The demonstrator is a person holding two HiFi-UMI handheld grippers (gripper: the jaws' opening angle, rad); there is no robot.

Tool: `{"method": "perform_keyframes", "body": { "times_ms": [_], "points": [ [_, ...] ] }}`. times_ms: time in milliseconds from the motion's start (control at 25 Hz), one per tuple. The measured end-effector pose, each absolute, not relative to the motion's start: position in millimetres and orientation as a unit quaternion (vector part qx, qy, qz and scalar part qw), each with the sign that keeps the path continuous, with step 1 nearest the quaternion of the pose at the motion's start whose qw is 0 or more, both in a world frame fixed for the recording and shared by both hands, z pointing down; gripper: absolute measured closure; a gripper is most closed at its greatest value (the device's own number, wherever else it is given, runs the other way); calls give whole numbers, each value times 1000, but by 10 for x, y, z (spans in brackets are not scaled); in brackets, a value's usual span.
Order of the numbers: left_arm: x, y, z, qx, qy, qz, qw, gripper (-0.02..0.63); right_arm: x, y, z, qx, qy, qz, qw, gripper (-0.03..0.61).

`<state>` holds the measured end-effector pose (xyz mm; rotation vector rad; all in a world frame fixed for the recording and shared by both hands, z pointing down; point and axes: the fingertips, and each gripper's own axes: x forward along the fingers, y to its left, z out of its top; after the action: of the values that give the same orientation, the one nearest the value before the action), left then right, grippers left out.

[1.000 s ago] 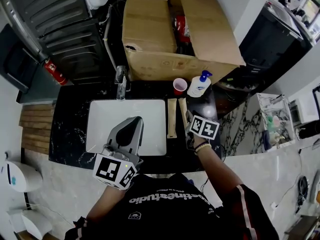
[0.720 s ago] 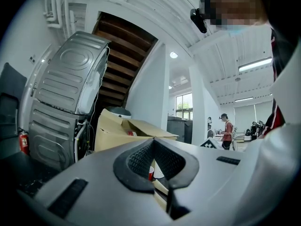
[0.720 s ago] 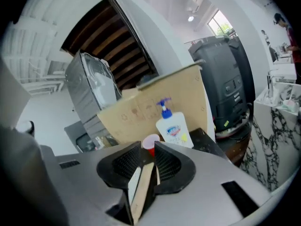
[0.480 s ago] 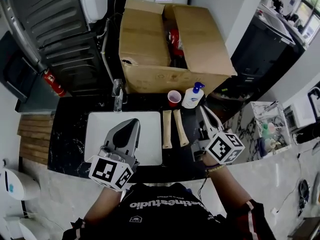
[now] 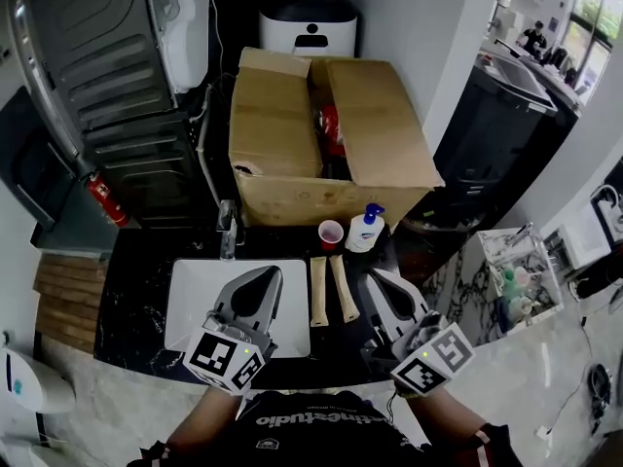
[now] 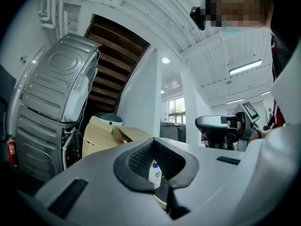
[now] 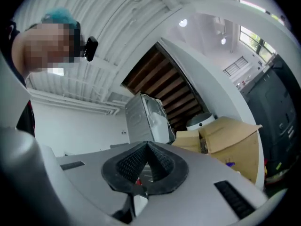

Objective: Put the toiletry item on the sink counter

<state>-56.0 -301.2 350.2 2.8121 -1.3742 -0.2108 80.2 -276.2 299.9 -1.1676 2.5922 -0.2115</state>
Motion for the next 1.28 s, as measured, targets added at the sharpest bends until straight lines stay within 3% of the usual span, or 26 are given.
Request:
{"method": "perform_keyframes", "body": {
  "times_ms": [520, 1280],
  "points": [
    [-332, -2924, 3540, 912, -403, -74, 21, 600, 864, -2751, 3064, -417, 901, -59, 104, 540],
    [-293, -2878, 3534, 913, -404, -43, -33, 600, 803, -2700, 3053, -413, 904, -51, 101, 541]
  ]
}}
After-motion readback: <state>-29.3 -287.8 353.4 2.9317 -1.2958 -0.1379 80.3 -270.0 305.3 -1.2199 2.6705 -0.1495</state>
